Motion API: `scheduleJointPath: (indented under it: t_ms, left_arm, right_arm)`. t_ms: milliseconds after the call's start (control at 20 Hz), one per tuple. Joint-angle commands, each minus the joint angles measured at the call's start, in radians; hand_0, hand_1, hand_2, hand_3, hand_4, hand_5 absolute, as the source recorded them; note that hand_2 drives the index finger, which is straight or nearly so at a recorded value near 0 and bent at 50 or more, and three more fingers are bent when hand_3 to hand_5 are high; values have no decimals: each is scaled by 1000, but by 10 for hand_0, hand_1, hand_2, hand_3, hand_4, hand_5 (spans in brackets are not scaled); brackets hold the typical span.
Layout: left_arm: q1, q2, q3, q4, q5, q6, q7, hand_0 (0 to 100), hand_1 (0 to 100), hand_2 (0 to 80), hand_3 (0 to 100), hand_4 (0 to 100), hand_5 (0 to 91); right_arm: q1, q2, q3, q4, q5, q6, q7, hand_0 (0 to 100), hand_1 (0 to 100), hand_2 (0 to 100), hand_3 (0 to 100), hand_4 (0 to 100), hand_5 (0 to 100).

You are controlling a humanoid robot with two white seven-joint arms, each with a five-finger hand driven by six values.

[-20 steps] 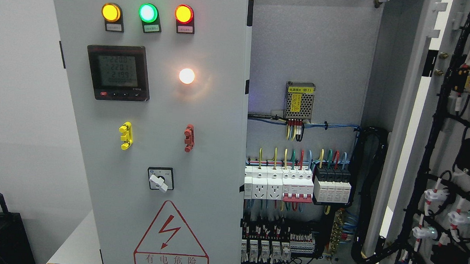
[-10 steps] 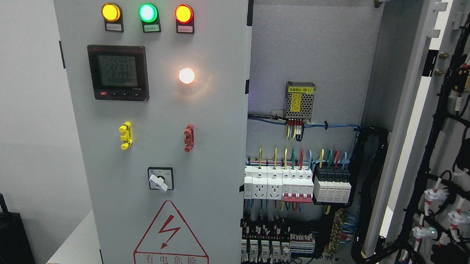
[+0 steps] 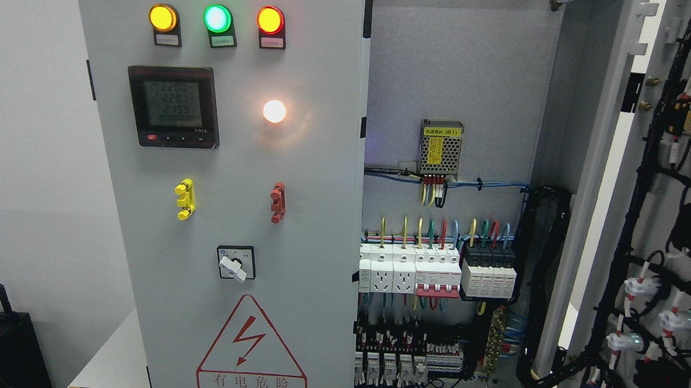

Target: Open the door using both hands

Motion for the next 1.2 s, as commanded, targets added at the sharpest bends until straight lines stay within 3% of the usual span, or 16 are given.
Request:
scheduleJointPath:
  t_ms: [0,301,751,1002,1152]
  left_arm:
    - [0,0,0,0,0,0,0,0,0,0,0,30,0]
    - [0,0,0,0,0,0,0,0,0,0,0,30,0]
    - [0,0,0,0,0,0,0,0,0,0,0,30,0]
    - [0,0,0,0,0,0,0,0,0,0,0,30,0]
    - [0,0,0,0,0,0,0,0,0,0,0,29,0]
  right_arm:
    - [-86,10,-65,1,-2,3,-1,0,0,0,0,0,0]
    - [-188,10,-84,28,-8,32,-1,0,0,0,0,0,0]
    - [-347,10,-84,211,-24,41,-1,0,0,0,0,0,0]
    - [-401,8,-84,235,-97,135,-1,0,0,0,0,0,0]
    - [-429,7,-82,239,-129,147,-1,0,0,0,0,0,0]
